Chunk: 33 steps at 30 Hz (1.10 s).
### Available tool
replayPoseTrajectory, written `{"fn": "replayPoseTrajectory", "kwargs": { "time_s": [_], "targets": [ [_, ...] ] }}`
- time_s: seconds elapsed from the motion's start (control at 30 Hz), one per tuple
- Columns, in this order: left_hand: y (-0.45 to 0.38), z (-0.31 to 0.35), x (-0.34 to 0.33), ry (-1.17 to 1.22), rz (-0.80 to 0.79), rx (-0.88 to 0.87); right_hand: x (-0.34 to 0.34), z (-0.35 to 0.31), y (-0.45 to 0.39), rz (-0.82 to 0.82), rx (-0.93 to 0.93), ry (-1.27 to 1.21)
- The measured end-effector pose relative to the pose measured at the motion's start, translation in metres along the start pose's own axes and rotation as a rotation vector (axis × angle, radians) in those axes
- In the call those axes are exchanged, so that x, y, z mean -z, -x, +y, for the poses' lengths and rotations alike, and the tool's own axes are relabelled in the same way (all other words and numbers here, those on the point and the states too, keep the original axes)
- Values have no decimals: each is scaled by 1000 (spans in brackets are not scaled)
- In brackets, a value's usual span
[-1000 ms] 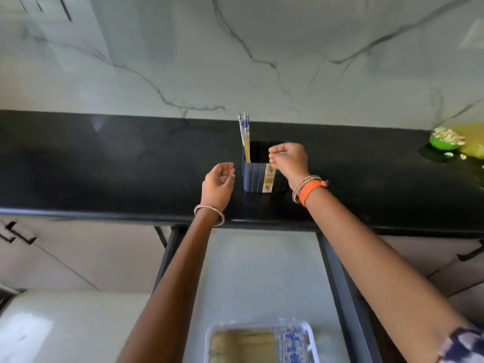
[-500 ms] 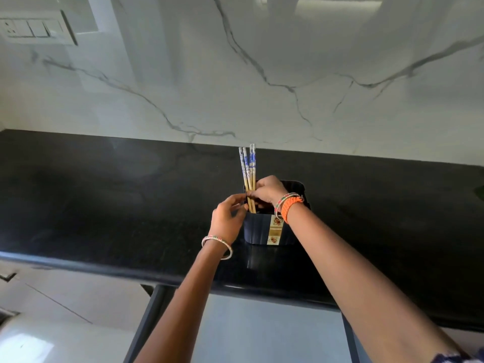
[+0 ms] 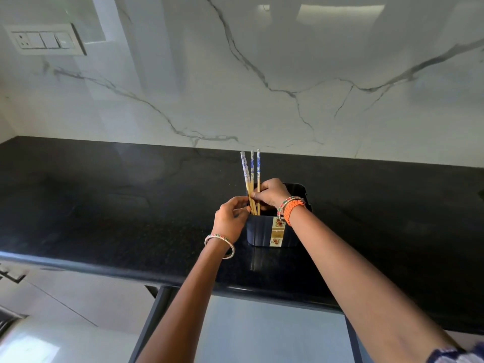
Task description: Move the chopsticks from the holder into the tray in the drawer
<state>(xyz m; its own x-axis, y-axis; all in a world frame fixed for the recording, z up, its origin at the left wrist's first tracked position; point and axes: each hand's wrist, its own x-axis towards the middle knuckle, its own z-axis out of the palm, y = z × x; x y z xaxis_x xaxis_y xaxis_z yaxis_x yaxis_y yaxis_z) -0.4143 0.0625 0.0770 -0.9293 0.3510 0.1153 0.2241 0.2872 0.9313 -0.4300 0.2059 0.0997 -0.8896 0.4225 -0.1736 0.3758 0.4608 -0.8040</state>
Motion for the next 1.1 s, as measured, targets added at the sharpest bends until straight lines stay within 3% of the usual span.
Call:
{"fn": "replayPoseTrajectory", "kwargs": {
  "time_s": [0.4,0.63,0.73,0.87,1.0,1.1],
  "targets": [
    [-2,0,-1,0,7,33,-3,-2,1,83,55,105],
    [8,19,14,7,41,8,25,-25,27,346,165,-38],
    [19,32,27,11,22,4,51,-46,57,503,252,-285],
    [46,46,45,69,35,-24,73,-49,122,621,236,-809],
    [102,22,57,114,13,30,42,-12,199,548,-21,-1259],
    [172,-30,65,148,1,151,-19,56,264,439,-295,-1495]
  ]
}}
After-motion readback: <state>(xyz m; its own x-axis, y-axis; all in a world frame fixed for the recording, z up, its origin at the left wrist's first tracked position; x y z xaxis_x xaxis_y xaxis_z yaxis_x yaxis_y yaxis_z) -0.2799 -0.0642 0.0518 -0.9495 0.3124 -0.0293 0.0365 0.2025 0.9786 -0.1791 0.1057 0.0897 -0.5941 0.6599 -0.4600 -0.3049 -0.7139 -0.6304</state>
